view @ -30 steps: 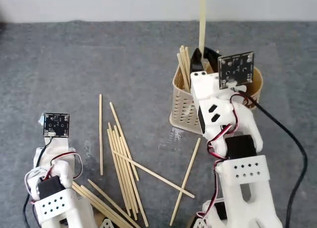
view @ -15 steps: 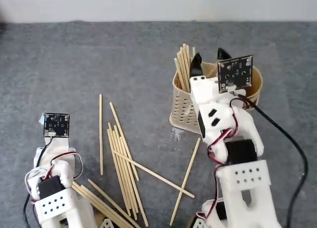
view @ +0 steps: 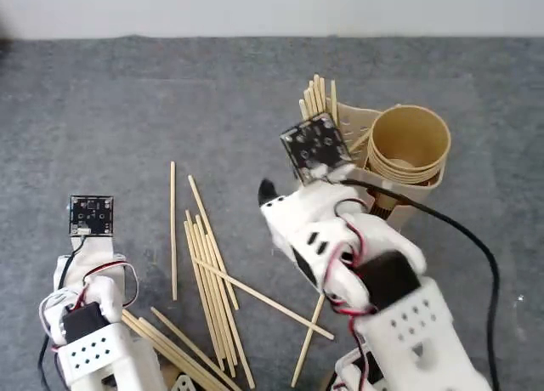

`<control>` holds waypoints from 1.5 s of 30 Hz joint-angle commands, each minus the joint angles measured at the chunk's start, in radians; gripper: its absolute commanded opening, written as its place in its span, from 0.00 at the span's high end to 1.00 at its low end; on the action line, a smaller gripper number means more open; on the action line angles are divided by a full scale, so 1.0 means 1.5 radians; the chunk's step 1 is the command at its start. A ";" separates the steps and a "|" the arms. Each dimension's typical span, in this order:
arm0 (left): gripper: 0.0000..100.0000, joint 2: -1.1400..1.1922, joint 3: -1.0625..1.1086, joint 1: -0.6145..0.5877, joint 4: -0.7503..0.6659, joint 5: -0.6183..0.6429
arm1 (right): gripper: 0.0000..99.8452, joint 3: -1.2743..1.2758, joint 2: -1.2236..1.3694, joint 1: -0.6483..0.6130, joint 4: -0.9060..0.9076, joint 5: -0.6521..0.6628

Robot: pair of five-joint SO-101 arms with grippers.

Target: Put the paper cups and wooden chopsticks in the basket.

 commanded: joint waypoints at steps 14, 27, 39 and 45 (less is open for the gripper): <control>0.97 -0.007 -0.019 -0.019 -0.013 -0.003 | 0.83 -0.077 0.382 -0.154 -0.017 -0.110; 0.97 -0.007 -0.036 -0.084 -0.013 0.000 | 0.83 -0.238 0.661 -0.218 -0.017 -0.111; 0.97 -0.007 -0.036 -0.082 -0.013 0.000 | 0.84 -0.301 0.821 -0.211 -0.015 -0.105; 0.97 -0.007 -0.035 -0.081 -0.013 0.000 | 0.84 -0.298 0.841 -0.164 -0.009 -0.078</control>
